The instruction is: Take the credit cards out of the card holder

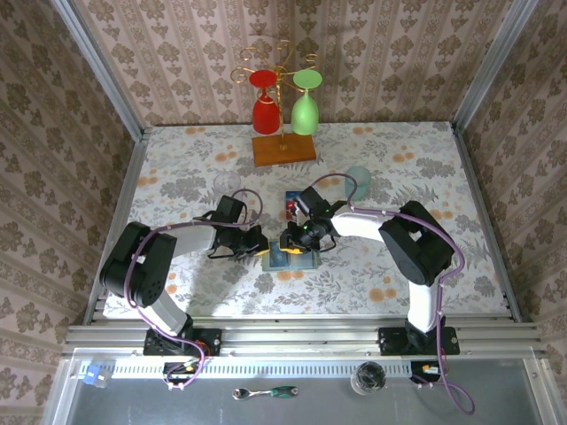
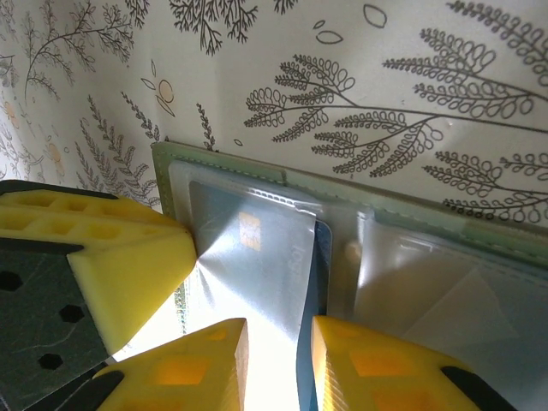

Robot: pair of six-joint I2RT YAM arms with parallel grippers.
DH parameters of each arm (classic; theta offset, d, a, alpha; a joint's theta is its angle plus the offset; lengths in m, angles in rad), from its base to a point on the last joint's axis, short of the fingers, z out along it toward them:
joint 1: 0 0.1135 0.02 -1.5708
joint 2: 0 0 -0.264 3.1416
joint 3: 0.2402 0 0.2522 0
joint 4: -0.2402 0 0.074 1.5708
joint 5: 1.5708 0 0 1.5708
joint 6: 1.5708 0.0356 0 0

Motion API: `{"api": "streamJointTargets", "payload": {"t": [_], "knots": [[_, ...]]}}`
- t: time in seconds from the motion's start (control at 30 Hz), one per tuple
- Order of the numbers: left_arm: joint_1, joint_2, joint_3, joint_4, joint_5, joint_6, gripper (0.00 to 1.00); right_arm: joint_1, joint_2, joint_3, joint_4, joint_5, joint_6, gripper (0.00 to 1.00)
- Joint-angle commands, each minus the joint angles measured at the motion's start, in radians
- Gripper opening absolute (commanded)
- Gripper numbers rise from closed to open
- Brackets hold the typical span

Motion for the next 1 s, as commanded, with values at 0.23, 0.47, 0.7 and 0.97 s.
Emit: {"api": "streamJointTargets", "payload": {"t": [0.23, 0.47, 0.7, 0.97], "knots": [[0.003, -0.008, -0.013, -0.021, 0.001, 0.012, 0.0, 0.004, 0.04, -0.026, 0.081, -0.086, 0.055, 0.2], [0.005, -0.011, -0.013, -0.019, 0.0, 0.011, 0.0, 0.004, 0.051, -0.02, 0.034, -0.053, 0.043, 0.23], [0.004, -0.012, -0.01, -0.021, 0.0, 0.012, 0.02, 0.004, 0.027, -0.004, -0.094, 0.05, -0.013, 0.23], [0.005, -0.014, -0.007, -0.021, -0.001, 0.016, 0.03, 0.009, -0.001, 0.008, -0.097, 0.073, -0.027, 0.23]]}}
